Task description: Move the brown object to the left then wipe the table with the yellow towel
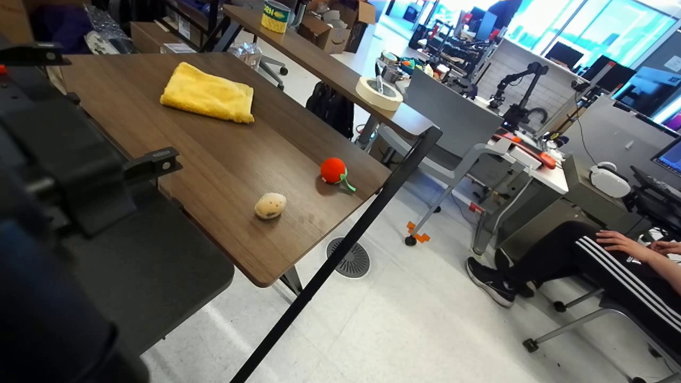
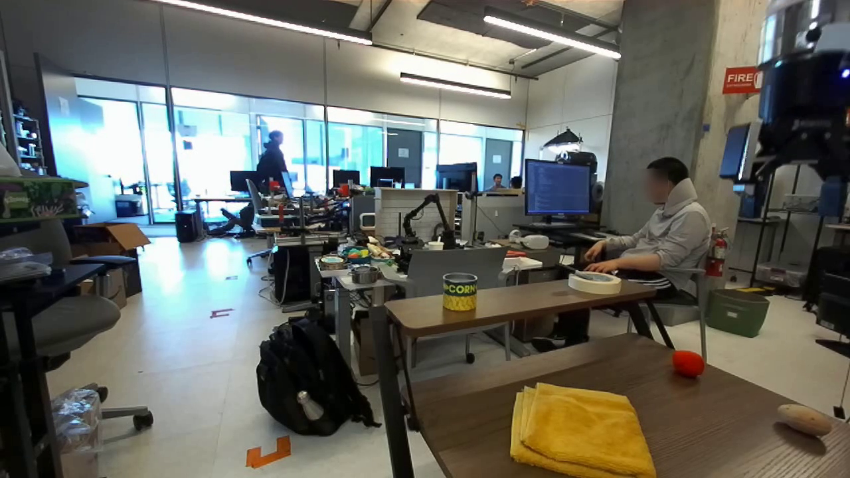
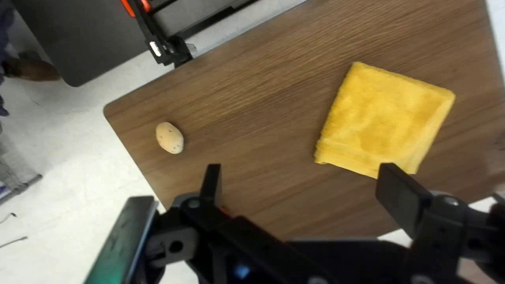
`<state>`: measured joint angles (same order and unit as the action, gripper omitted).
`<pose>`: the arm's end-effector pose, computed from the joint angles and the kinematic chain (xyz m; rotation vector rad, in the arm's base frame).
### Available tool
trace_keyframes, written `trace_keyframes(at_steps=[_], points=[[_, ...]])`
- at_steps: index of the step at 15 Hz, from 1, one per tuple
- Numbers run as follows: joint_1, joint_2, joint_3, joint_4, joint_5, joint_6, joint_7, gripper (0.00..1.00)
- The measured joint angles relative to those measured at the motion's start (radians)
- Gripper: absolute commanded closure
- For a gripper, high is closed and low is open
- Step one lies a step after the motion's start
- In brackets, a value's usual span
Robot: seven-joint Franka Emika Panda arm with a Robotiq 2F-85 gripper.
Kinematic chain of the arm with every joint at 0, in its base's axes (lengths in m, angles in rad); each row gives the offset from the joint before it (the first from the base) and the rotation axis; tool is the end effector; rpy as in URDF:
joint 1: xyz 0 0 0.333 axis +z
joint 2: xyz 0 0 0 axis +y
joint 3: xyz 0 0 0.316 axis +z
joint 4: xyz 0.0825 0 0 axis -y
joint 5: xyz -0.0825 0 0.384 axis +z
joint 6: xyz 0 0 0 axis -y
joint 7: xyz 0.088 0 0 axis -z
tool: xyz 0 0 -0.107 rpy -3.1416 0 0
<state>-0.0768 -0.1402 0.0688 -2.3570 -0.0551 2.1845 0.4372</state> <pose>0.4783 -0.0057 0.3823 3.0159 -0.6327 -0.0316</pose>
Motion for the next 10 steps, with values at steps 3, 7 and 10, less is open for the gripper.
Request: trace_keyframes(at_steps=[3,7,10], points=[[-0.015,0.132,-0.024,0.055,-0.050,0.004,0.037,0.00],[0.005,0.095,-0.026,0.039,-0.059,-0.013,-0.028,0.00],[0.004,0.036,-0.056,-0.020,-0.061,-0.010,-0.222,0.00]])
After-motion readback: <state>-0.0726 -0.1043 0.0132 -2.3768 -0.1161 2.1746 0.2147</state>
